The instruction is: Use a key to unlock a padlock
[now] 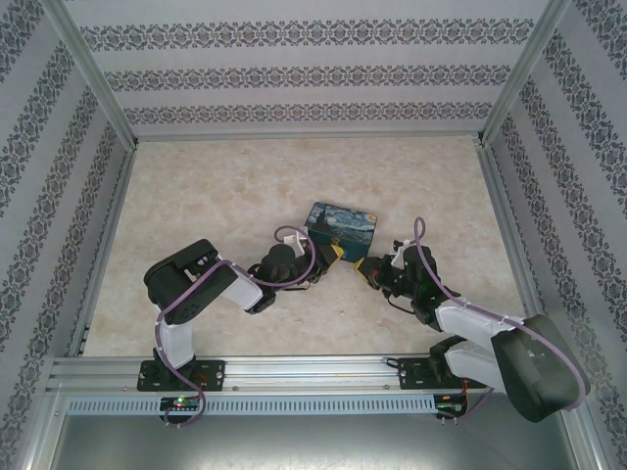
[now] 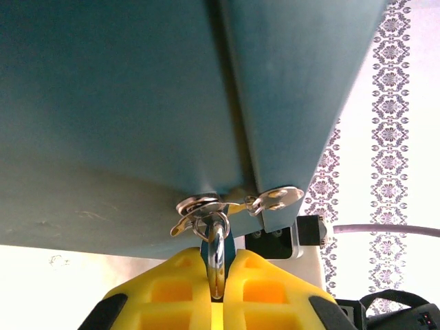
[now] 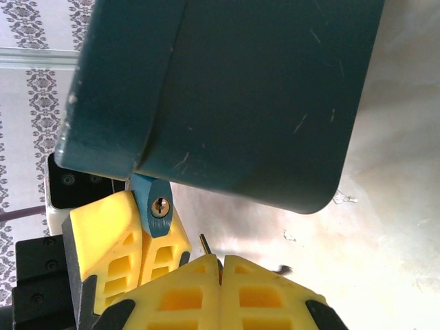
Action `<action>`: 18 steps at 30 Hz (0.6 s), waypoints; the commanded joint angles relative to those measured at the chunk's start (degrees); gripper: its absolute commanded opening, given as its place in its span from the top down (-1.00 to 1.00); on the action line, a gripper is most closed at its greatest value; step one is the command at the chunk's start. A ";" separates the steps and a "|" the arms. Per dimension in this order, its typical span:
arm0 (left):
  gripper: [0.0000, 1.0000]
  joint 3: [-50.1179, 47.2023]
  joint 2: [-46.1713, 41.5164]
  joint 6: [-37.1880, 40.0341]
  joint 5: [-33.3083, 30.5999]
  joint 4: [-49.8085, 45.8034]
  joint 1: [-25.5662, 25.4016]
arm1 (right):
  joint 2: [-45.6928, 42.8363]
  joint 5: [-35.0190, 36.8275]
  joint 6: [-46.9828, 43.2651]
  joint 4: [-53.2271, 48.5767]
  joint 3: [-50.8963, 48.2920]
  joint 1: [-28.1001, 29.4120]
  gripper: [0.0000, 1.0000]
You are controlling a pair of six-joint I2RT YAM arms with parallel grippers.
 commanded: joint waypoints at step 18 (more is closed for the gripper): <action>1.00 0.86 -1.72 -0.12 1.22 4.90 0.78 | 1.11 1.04 0.19 0.89 3.81 -0.37 1.00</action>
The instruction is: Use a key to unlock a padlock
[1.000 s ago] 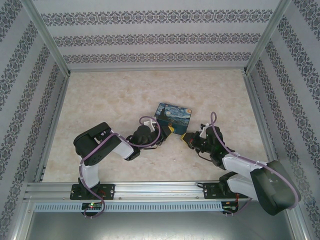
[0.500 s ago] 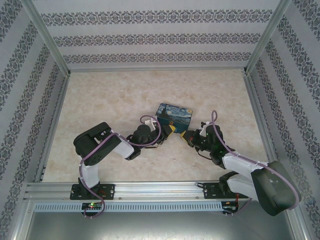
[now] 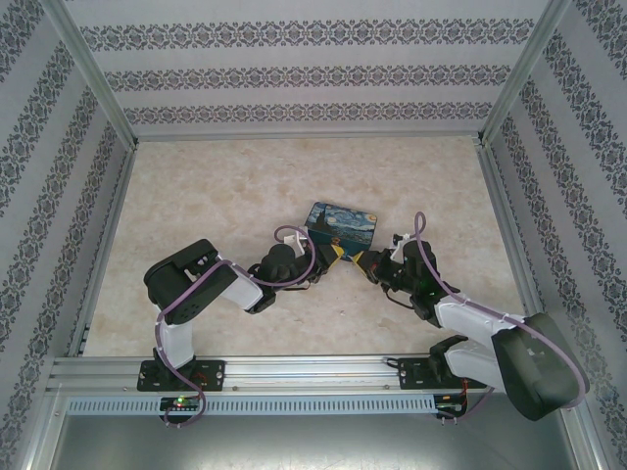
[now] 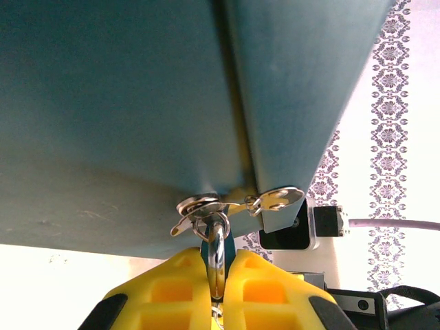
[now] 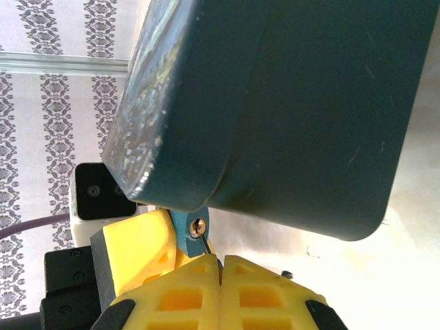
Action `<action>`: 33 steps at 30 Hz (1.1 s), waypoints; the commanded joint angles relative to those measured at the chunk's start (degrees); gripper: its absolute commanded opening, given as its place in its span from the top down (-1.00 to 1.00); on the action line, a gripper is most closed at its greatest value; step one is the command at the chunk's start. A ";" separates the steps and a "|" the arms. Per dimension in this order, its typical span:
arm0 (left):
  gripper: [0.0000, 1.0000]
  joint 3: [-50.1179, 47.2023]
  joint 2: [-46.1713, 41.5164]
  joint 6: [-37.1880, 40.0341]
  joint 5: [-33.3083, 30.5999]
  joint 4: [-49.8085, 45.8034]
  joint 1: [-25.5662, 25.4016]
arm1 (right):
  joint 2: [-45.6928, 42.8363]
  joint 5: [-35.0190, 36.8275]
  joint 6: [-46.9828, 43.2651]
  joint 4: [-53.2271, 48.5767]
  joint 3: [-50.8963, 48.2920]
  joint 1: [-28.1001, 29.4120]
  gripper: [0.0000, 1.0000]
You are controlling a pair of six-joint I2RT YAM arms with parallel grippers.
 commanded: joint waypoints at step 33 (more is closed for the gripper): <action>1.00 4.65 0.01 -7.06 1.58 10.72 -0.98 | 3.45 -3.62 -3.96 3.79 5.10 -3.14 1.00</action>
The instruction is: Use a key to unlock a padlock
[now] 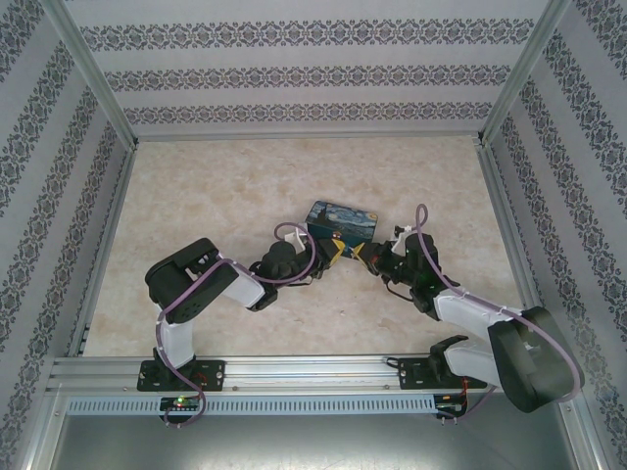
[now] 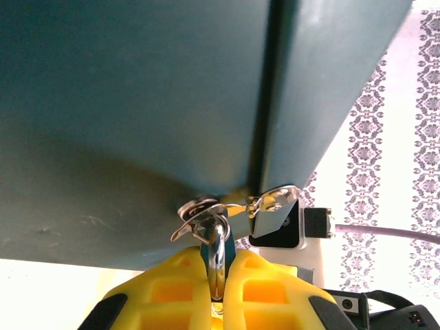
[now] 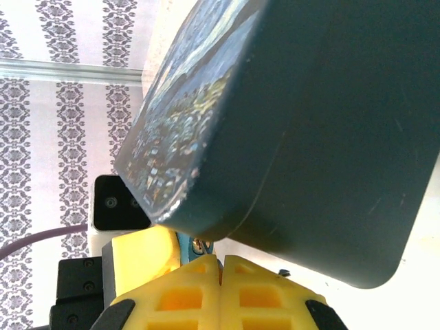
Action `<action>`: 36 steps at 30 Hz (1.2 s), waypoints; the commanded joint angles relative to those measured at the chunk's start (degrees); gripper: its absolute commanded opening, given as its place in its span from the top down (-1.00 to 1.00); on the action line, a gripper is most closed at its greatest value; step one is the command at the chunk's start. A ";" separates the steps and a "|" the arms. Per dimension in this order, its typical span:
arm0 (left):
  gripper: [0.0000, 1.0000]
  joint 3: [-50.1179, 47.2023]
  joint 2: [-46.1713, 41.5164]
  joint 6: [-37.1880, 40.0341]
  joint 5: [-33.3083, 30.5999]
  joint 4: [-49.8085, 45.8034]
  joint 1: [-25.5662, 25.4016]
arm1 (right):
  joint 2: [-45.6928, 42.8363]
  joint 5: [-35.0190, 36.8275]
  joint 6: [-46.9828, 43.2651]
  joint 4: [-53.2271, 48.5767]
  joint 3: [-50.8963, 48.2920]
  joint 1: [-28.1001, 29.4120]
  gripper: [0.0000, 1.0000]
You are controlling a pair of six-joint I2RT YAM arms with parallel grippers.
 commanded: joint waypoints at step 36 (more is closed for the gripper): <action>1.00 2.93 -0.31 -2.37 4.54 5.22 -1.40 | 6.78 -11.01 -20.54 -1.60 9.62 -5.85 1.00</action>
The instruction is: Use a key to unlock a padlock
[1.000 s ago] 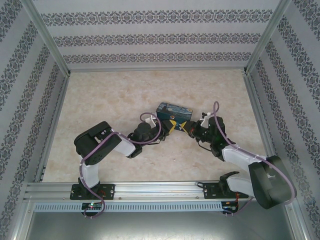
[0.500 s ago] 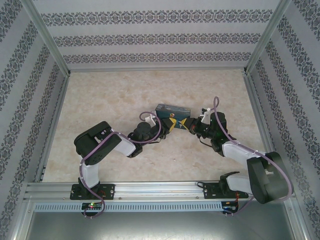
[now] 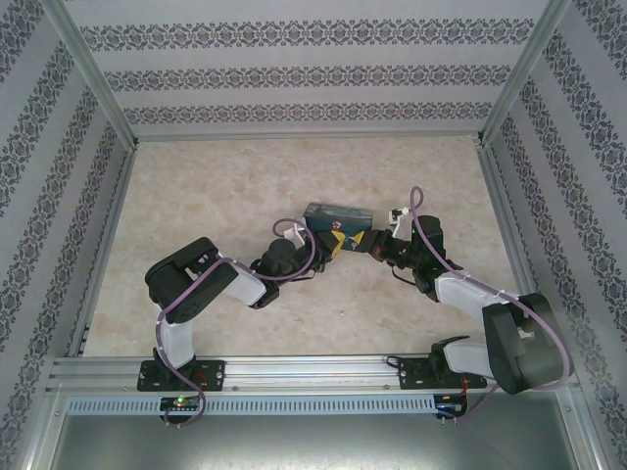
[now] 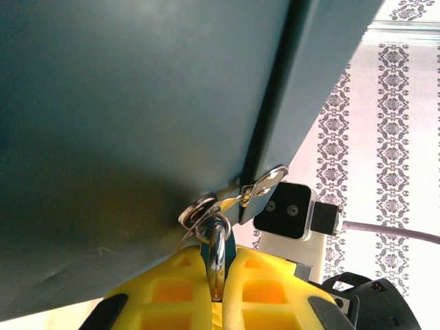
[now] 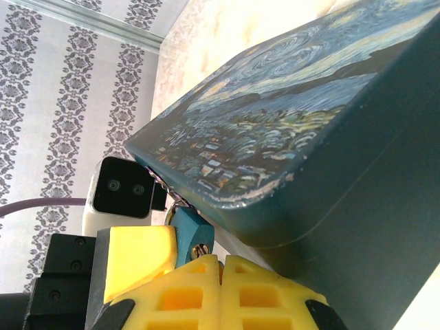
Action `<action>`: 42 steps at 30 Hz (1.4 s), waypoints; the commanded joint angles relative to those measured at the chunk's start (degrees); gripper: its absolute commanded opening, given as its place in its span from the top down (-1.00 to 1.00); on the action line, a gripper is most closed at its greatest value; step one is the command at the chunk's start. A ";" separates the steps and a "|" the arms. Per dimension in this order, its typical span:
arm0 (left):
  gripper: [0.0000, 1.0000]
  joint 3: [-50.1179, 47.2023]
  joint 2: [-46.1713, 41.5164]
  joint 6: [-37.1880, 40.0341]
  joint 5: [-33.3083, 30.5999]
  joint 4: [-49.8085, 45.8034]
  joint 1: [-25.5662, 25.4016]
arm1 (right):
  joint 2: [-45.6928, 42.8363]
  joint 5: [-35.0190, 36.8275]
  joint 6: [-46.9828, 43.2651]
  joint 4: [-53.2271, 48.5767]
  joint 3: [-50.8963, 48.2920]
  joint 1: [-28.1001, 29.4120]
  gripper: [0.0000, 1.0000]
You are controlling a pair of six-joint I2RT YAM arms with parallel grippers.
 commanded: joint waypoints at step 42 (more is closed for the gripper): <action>1.00 4.35 0.87 0.09 9.46 0.09 -1.55 | 7.07 -8.06 14.44 2.76 7.02 0.30 1.00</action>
